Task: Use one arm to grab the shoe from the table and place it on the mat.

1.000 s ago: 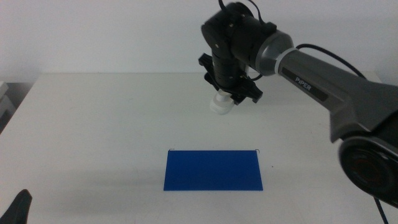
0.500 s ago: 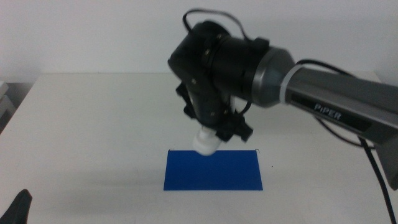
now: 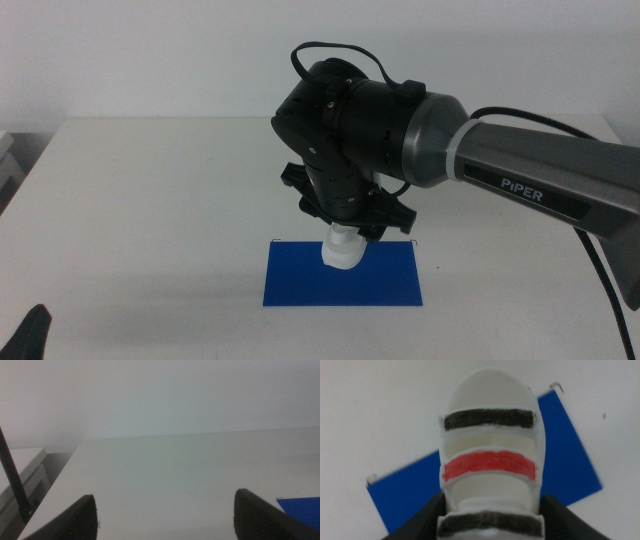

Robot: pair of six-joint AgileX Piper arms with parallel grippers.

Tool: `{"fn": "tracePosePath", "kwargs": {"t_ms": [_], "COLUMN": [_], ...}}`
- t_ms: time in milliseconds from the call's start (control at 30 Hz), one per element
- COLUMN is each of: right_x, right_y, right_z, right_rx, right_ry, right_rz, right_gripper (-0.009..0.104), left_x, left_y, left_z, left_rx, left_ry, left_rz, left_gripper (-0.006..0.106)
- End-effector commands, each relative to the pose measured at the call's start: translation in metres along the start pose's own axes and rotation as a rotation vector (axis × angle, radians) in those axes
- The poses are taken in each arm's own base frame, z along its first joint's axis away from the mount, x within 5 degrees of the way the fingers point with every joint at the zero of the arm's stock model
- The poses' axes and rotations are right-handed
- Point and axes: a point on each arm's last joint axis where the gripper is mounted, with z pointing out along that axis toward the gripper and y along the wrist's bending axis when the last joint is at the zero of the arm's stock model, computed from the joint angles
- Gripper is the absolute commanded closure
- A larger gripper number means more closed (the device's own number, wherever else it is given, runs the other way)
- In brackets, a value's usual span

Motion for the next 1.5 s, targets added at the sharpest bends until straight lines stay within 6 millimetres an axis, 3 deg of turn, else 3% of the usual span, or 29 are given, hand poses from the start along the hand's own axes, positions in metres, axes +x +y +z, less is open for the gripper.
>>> {"fn": "tracePosePath", "kwargs": {"t_ms": [0,233,500,733,1033,1467], "right_x": [-0.013,-0.013,-0.017,-0.017,-0.025,-0.045], "right_y": [-0.009,-0.009,-0.009,-0.008,-0.005,-0.003], "right_z": [-0.033,-0.033,-0.033,-0.033,-0.025,-0.017], "right_rx": [-0.009,-0.001,0.033,0.037,-0.087,-0.292], "right_ry": [-0.046,-0.048,-0.081,-0.089,-0.068,-0.122], "right_rz": [-0.131,-0.483,-1.063,-1.261,-1.772,-1.943], "right_gripper": [0.099,0.099,0.099,0.099,0.099,0.099], "left_x": [-0.006,-0.006,-0.006,-0.006,-0.006,-0.006], "left_y": [0.000,0.000,0.000,0.000,0.000,0.000], "left_z": [-0.001,-0.001,-0.001,-0.001,-0.001,-0.001], "left_rx": [-0.001,-0.001,-0.001,-0.001,-0.001,-0.001], "left_ry": [-0.087,-0.087,-0.087,-0.087,-0.087,-0.087], "left_rz": [-0.014,-0.014,-0.014,-0.014,-0.014,-0.014], "left_gripper": [0.007,0.007,0.007,0.007,0.007,0.007]}}
